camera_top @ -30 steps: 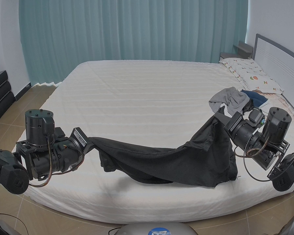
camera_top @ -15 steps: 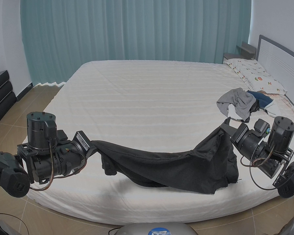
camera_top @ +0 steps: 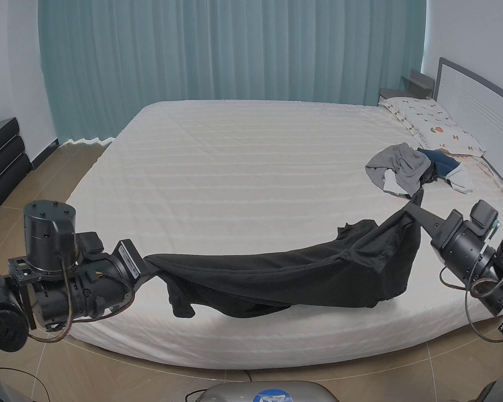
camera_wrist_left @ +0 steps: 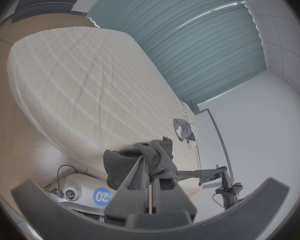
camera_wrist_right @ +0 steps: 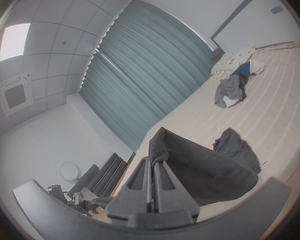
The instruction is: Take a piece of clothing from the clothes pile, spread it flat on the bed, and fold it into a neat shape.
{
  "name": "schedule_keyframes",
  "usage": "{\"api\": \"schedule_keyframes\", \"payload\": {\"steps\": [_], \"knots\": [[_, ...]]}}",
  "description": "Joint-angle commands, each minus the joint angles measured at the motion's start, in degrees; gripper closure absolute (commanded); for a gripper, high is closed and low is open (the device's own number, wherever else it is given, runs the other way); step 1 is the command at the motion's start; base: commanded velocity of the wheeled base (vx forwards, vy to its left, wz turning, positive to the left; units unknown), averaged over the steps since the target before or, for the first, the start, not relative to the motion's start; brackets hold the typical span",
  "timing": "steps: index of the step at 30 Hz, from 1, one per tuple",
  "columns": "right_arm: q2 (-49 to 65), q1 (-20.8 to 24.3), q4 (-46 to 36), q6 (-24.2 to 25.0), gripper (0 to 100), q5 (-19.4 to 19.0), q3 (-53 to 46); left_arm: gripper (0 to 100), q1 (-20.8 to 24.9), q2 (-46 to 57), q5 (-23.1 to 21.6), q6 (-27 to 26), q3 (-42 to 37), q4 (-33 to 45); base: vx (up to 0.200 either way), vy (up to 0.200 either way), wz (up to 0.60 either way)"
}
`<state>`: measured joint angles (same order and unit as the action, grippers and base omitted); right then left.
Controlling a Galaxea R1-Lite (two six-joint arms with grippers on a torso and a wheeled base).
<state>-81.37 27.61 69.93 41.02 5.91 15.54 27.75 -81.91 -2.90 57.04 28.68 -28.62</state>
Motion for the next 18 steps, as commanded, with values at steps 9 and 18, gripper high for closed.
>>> {"api": "schedule_keyframes", "payload": {"steps": [9, 18], "knots": [[22.84, -0.54, -36.35, -2.88, 100, -0.02, 32.45, 100, -3.31, 10.63, 0.09, -1.41, 24.4, 18.43, 0.0, 0.0, 0.0], [4.03, -12.32, -43.03, -2.53, 100, -1.34, 56.09, 100, -7.62, -3.43, 0.09, 0.35, 40.84, 28.54, 0.0, 0.0, 0.0]]}}
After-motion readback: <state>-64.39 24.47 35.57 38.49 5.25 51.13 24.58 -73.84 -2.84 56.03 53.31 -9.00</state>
